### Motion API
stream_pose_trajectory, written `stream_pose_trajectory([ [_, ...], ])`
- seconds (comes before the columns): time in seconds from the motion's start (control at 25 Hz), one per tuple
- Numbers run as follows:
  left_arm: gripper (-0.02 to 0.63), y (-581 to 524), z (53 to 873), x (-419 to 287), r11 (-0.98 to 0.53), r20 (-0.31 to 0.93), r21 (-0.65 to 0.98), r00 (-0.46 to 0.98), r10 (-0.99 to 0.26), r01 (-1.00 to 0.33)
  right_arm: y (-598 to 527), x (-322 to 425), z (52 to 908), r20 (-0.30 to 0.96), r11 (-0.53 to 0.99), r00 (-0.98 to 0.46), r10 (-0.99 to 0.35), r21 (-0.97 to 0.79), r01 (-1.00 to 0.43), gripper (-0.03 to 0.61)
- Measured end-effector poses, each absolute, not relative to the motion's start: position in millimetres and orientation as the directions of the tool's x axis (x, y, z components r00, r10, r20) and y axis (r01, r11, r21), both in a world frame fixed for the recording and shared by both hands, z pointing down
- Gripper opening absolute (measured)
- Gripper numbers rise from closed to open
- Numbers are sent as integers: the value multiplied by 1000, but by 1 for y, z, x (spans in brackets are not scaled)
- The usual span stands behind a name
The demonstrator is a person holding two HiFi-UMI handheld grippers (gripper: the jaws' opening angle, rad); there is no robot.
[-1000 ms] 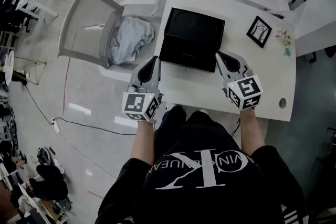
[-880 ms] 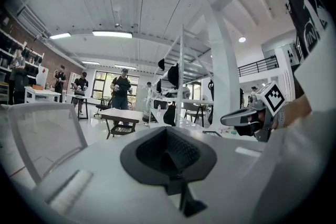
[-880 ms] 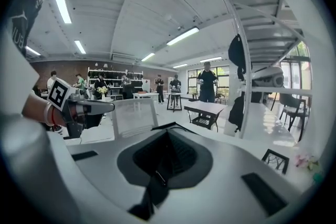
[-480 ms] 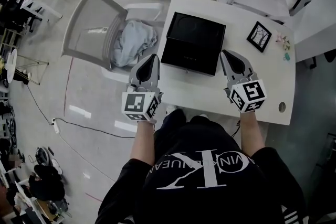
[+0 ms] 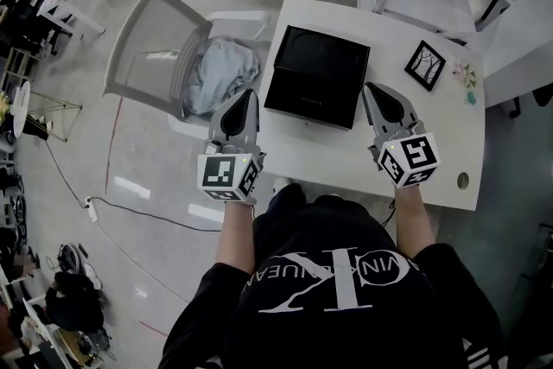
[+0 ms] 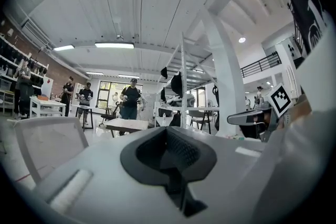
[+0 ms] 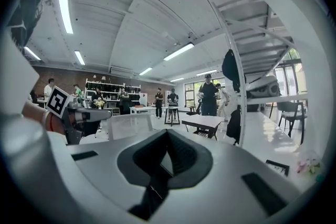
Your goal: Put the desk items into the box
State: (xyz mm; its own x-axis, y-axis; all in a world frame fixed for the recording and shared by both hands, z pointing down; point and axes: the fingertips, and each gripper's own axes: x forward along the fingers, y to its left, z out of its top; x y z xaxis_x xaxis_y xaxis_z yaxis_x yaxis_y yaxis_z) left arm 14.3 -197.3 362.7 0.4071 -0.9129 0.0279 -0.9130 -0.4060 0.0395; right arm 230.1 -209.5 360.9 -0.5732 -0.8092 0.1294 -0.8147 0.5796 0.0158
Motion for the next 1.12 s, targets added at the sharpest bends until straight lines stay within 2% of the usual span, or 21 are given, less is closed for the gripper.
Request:
stream_pose_trajectory([
  [1.12, 9, -207, 358, 14, -397, 9, 33, 397, -918, -917, -216, 231, 362, 117, 577, -572, -812, 21, -816, 14],
])
